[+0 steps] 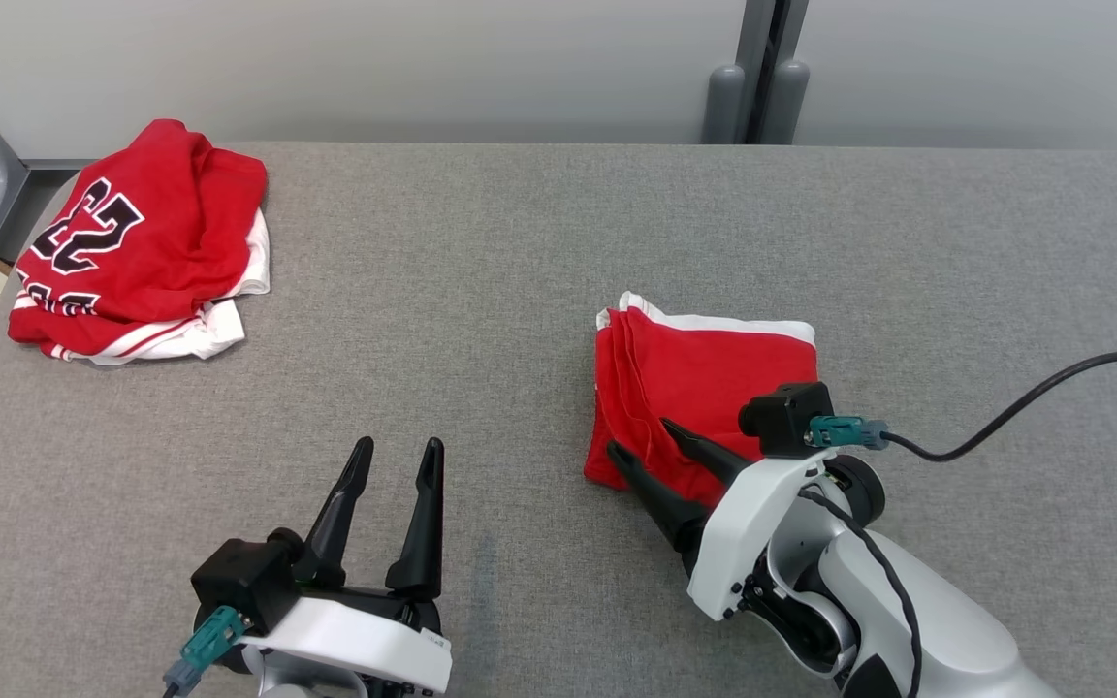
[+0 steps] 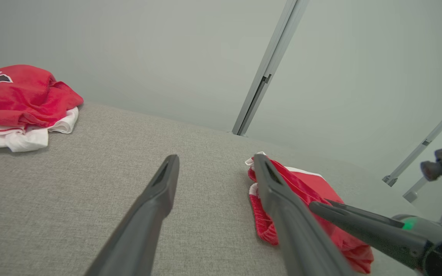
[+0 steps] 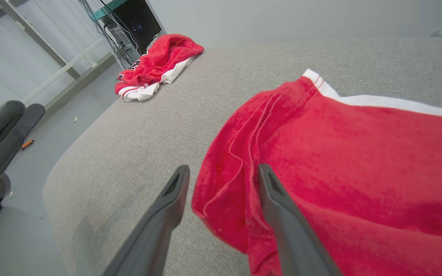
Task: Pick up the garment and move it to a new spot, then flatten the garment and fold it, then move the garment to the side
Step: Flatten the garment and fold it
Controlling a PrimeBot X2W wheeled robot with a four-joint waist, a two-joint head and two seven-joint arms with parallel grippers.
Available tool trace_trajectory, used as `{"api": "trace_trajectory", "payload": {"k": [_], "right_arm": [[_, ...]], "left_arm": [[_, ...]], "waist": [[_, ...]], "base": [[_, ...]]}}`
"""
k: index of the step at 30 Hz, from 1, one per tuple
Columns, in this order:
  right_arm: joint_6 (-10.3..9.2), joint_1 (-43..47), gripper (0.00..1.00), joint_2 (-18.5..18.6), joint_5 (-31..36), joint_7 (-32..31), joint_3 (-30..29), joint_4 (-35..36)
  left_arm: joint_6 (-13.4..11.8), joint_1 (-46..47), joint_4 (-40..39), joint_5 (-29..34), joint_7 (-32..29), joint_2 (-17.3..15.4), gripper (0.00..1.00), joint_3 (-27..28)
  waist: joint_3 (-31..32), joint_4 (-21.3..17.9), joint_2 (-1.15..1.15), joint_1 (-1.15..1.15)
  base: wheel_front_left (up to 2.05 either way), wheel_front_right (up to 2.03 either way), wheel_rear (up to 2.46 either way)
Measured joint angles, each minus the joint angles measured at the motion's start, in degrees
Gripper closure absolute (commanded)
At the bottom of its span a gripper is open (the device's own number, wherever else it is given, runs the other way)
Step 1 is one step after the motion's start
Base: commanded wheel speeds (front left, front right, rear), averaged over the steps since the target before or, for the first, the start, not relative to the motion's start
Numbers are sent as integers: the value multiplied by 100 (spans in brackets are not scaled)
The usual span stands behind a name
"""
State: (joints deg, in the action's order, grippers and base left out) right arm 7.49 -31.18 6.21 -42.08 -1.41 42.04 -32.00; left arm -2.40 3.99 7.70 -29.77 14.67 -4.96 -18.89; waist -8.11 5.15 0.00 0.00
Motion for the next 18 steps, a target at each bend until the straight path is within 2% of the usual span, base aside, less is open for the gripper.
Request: {"api": "trace_trajectory", "payload": {"k": [7, 12, 18], "right_arm": [[0, 170, 0, 108, 40, 163, -99, 528], [0, 287, 0, 219, 166, 359, -673, 772], [-1, 362, 0, 307, 506, 548, -1324, 679]], "left_arm": [[1, 9, 10, 0, 7, 1, 0, -9], [1, 14, 8, 2, 8, 4, 0, -26], [3, 27, 0, 10, 15, 10, 0, -46]], "waist": [[-26, -69, 0, 0], [-37, -105, 0, 0], [-70, -110, 0, 0]], "base": [[0, 0, 0], [0, 0, 0], [0, 0, 0]]}}
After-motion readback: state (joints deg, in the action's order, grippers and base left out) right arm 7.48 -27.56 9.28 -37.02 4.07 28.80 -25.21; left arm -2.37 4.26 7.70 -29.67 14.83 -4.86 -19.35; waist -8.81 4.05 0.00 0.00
